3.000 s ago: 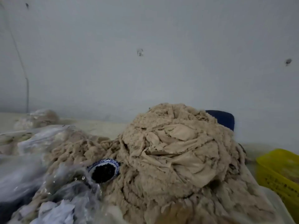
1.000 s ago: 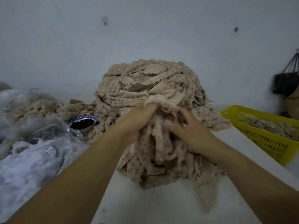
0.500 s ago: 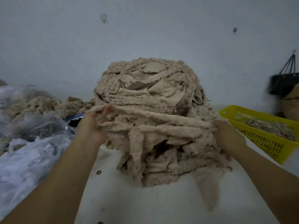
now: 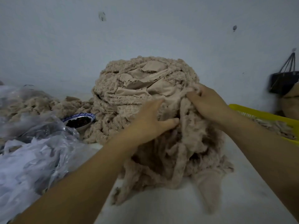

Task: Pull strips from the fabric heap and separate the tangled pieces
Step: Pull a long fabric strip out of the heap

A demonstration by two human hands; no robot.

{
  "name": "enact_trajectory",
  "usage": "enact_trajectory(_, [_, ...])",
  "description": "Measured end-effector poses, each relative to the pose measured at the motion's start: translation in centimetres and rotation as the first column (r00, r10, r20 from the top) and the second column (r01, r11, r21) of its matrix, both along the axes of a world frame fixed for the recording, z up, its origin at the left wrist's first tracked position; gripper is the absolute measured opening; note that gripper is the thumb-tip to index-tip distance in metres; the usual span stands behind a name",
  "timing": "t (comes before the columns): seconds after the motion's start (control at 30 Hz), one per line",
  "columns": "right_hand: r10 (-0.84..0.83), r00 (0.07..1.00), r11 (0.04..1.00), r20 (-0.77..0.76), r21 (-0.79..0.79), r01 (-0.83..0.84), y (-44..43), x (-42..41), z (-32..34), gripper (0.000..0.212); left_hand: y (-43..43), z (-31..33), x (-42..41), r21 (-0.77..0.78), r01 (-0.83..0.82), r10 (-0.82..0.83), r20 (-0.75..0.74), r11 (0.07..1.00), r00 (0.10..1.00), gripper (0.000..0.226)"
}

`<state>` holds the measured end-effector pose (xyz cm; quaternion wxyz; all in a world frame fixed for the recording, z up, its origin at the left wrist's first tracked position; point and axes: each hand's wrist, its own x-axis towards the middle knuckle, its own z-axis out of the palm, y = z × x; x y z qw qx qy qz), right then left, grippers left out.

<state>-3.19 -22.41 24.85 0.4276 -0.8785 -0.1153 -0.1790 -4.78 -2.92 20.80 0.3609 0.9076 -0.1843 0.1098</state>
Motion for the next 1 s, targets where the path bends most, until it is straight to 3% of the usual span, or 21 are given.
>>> enact_trajectory(0.07, [0.064,0.995,0.998,0.073,-0.032,-0.062,0.5,-0.4,0.0,0.008,-2.3,-0.4,0.6,0.034,0.040,-0.040,0.000,0.999,0.999,0.037])
enact_trajectory(0.13, [0.094,0.983,0.993,0.161,-0.083,-0.081,-0.3,-0.9,-0.6,0.009,-2.2,-0.8,1.6,0.010,-0.043,0.043,-0.056,0.999,0.997,0.019])
enact_trajectory(0.2, [0.048,0.973,0.972,0.228,-0.236,0.008,-2.2,-0.7,-2.1,0.015,-0.1,-0.7,2.4,0.014,-0.152,0.152,-0.014,0.988,0.988,0.015])
enact_trajectory(0.3, [-0.170,0.973,0.871,0.158,-0.437,0.223,-5.8,0.9,-4.8,0.023,3.3,0.4,2.9,-0.051,-0.314,0.318,0.078,0.948,0.945,0.019])
enact_trajectory(0.37, [-0.273,0.960,0.890,0.059,-0.362,0.275,-7.4,1.6,-5.9,0.021,5.2,1.2,3.3,-0.316,-0.423,0.439,-0.024,0.849,0.898,0.026])
enact_trajectory(0.43, [-0.338,0.941,0.916,-0.008,-0.232,0.327,-8.9,1.9,-6.6,0.014,7.2,2.2,3.4,-0.522,-0.511,0.480,-0.207,0.683,0.853,0.033])
enact_trajectory(0.5, [-0.370,0.926,0.928,-0.069,-0.074,0.365,-10.1,1.9,-7.1,0.020,9.6,2.8,3.8,-0.633,-0.561,0.461,-0.339,0.533,0.820,0.036])
enact_trajectory(0.57, [-0.306,0.935,0.915,-0.181,0.215,0.341,-10.4,1.9,-6.7,0.027,11.3,2.6,4.0,-0.687,-0.603,0.416,-0.450,0.404,0.791,0.038])
enact_trajectory(0.6, [-0.240,0.939,0.878,-0.247,0.358,0.319,-10.0,1.8,-6.2,0.024,11.2,2.4,4.0,-0.649,-0.628,0.431,-0.464,0.429,0.774,0.038])
enact_trajectory(0.63, [-0.166,0.941,0.839,-0.295,0.460,0.292,-9.3,1.6,-5.7,0.020,10.6,2.0,3.7,-0.568,-0.642,0.461,-0.448,0.515,0.766,0.037])
enact_trajectory(0.7, [-0.014,0.944,0.798,-0.330,0.565,0.210,-7.2,1.3,-4.4,0.019,8.1,1.1,2.6,-0.329,-0.569,0.482,-0.312,0.754,0.819,0.044])
enact_trajectory(0.77, [0.151,0.943,0.787,-0.297,0.614,0.067,-4.4,0.7,-2.9,0.021,4.3,0.5,1.0,-0.155,-0.365,0.349,-0.123,0.918,0.929,0.067])
enact_trajectory(0.8, [0.238,0.933,0.771,-0.270,0.637,-0.013,-2.9,0.2,-2.2,0.021,2.3,0.5,0.2,-0.169,-0.210,0.199,-0.084,0.963,0.976,0.074])
enact_trajectory(0.87, [0.368,0.903,0.743,-0.222,0.653,-0.143,-0.4,-0.8,-1.4,0.022,-1.4,0.5,-1.2,-0.335,0.060,-0.099,-0.101,0.940,0.990,0.073])
enact_trajectory(0.9, [0.396,0.897,0.743,-0.197,0.643,-0.186,0.5,-1.2,-1.1,0.022,-2.9,0.1,-1.4,-0.417,0.130,-0.196,-0.118,0.900,0.973,0.062])
enact_trajectory(1.0, [0.379,0.918,0.711,-0.116,0.671,-0.209,1.0,-1.7,-0.9,0.024,-4.6,-1.6,-1.0,-0.593,0.085,-0.247,-0.198,0.801,0.948,0.027])
